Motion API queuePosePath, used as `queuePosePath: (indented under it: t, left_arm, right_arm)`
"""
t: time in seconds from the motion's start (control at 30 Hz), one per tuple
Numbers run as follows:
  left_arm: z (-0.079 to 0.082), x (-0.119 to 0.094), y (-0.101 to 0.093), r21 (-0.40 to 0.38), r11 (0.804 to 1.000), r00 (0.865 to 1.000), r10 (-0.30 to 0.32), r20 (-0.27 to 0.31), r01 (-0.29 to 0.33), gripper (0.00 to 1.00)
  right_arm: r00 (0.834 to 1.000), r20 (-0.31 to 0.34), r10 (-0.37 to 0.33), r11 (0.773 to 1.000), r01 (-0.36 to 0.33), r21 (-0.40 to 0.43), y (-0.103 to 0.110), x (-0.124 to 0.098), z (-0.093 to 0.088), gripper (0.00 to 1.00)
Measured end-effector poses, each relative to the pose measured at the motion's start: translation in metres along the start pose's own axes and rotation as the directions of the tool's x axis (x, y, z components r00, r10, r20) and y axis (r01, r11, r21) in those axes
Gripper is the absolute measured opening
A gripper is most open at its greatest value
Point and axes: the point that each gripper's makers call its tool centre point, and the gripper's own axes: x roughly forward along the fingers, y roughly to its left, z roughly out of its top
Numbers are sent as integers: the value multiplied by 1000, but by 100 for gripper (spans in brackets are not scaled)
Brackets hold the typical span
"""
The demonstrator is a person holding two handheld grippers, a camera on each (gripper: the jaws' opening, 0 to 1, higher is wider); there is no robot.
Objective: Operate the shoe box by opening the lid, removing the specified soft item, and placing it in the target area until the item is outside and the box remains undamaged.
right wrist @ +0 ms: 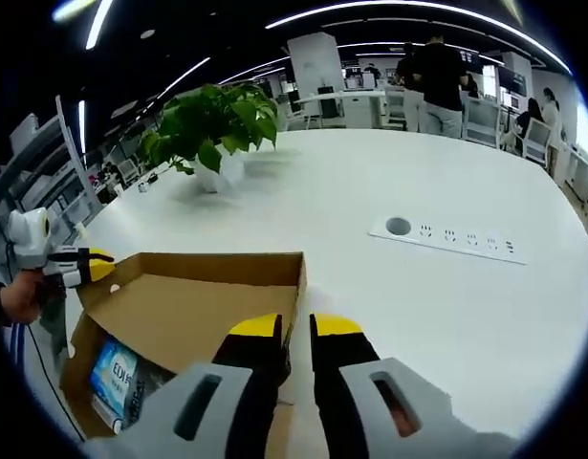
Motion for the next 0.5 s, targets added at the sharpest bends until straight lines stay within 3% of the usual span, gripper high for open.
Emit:
queuePosePath:
  t: [0.5]
  left_arm:
    - [12,-40,-11,-49,999,997,-5,78,9,15]
  right_arm:
    - [998,62,1,1000,-1,6,-6,-47,1,13]
